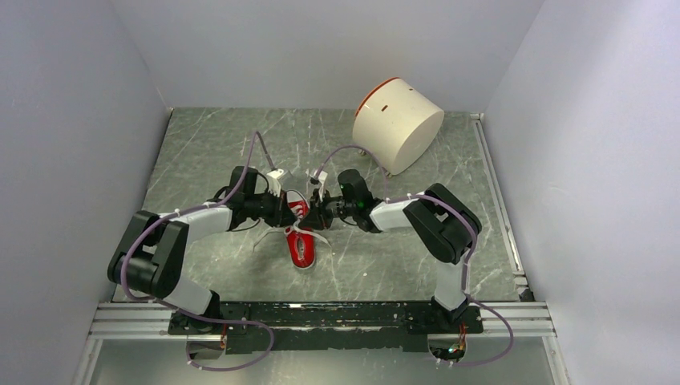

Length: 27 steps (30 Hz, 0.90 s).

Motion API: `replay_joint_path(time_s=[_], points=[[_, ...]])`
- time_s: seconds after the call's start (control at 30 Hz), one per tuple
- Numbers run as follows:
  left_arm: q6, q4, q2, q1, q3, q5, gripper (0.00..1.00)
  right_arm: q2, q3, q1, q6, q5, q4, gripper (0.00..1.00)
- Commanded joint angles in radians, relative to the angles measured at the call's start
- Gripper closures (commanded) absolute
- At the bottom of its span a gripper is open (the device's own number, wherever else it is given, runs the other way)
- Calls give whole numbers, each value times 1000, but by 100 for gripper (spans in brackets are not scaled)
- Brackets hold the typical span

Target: Tie the shoes

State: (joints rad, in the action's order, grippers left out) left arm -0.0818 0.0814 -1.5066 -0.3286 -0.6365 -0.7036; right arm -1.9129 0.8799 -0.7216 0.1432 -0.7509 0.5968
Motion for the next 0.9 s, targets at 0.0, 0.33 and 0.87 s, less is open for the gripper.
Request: replay_joint_path(time_s=[0.0, 0.33, 0.87], points=[[15, 15, -24, 6, -24, -60, 95, -24, -5, -10, 30, 17, 75, 79], [25, -25, -24, 6, -26, -104, 95, -15, 11, -16, -121, 116, 18, 72], [70, -74, -48, 8, -42, -152, 95, -27, -26, -24, -330, -5, 148, 94]])
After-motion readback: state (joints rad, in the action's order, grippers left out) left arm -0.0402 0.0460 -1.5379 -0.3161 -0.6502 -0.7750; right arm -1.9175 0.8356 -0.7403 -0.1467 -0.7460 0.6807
